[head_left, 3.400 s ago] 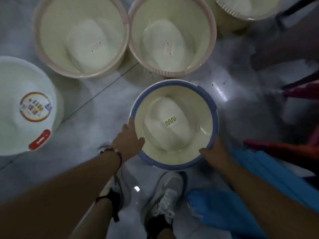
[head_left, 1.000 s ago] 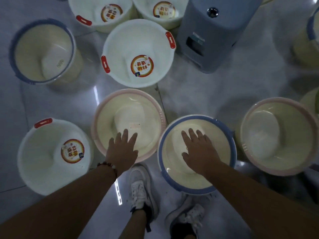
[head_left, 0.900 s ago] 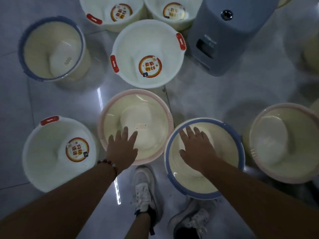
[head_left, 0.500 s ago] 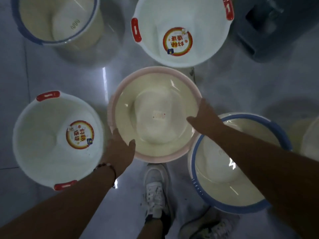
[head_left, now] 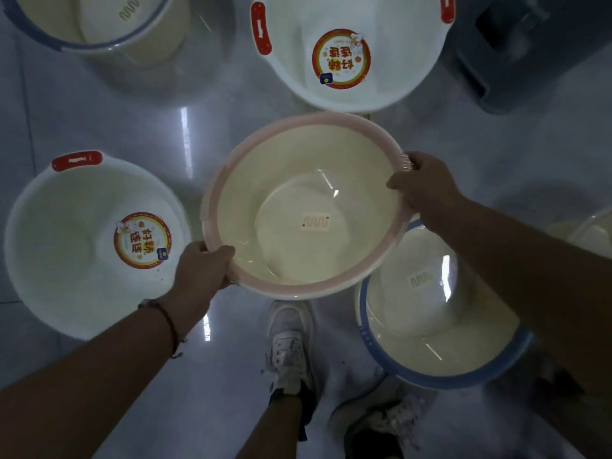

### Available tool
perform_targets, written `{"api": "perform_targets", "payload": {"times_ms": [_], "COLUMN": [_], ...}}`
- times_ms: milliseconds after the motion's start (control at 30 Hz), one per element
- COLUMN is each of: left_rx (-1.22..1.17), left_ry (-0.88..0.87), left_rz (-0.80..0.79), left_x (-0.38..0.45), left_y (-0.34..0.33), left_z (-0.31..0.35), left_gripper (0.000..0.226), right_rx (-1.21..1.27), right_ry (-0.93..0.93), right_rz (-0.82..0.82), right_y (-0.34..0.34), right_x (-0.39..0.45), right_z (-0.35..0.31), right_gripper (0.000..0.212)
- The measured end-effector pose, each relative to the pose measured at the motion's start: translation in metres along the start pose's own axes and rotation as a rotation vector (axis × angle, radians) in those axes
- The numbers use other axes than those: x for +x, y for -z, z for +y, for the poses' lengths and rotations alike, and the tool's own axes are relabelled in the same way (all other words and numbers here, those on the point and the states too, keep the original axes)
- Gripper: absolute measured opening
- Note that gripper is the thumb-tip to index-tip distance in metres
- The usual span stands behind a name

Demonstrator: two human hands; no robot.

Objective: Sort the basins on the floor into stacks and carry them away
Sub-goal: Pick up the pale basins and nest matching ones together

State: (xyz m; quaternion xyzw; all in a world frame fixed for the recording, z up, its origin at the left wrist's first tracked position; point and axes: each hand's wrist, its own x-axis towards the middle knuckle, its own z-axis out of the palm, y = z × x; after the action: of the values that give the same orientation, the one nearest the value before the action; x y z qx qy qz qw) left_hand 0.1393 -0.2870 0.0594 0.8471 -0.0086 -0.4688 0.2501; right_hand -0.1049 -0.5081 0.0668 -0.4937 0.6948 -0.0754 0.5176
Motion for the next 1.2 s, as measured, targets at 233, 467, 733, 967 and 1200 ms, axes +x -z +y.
{"api": "perform_targets", "payload": {"times_ms": [233,467,733,967,1200], "left_rx": [0.096,0.492,0.609,0.584,0.566], "left_ry": [-0.106,-0.201,-0.179,0.09,0.115], "left_rz": [-0.132,-0.336,-0.216,-0.035,0.045], "left_x": [-0.073,-0.14,-0.176,-0.189,-0.194], "left_y": [-0.003,-0.074,-0.171,-0.228,-0.261], "left_z": [0.04,0.025,-0.054,-0.103,-0.105], "left_gripper": [0.023,0.026,0.015,0.021,0.091], "right_rx": [0.074,-0.065,-0.421,-0.516,-0.628], "right_ry": [-0.108,-0.282,-0.192,-0.238,-0.066], "right_rz": [0.014,0.142,0.024,-0.444,-0.312], "right_y": [0.1,0.203,0.251,0.275,0.318], "right_x": [-0.079,-0.154,-0.129,-0.089,-0.051], "right_z": [0.002,0.089,0.236,0.268,0.253], "right_gripper": [0.052,0.044,0.017,0.047,0.049]}}
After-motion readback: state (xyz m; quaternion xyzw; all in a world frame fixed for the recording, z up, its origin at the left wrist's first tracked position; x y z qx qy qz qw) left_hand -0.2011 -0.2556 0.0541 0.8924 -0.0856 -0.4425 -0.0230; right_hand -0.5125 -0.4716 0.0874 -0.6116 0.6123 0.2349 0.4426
